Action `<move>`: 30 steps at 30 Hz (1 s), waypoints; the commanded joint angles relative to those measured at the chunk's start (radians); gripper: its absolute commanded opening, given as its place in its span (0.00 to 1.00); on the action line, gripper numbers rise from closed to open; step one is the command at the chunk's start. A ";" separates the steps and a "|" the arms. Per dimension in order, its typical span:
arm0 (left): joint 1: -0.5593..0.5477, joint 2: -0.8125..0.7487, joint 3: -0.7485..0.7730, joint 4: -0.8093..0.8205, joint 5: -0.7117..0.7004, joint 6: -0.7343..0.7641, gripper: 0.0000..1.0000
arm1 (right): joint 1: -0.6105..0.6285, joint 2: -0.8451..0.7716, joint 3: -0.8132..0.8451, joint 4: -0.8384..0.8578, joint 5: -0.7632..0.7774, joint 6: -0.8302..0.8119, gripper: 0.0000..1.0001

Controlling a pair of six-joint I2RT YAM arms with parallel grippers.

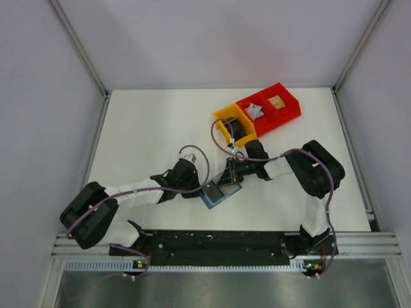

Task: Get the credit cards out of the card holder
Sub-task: Remove the credit card from the card holder.

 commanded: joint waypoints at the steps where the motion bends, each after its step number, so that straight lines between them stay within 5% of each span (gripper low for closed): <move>1: -0.001 0.016 0.002 -0.015 0.000 0.011 0.00 | 0.016 0.004 0.026 0.034 -0.019 -0.008 0.16; 10: -0.001 0.026 0.005 -0.009 0.010 0.008 0.00 | 0.036 0.025 0.048 0.051 -0.036 0.007 0.13; 16: -0.003 0.022 -0.001 -0.009 0.015 0.008 0.00 | 0.028 0.041 0.048 0.062 -0.049 0.013 0.00; 30: -0.001 -0.009 -0.015 -0.014 0.015 0.008 0.00 | -0.035 0.021 0.010 0.109 -0.038 0.041 0.00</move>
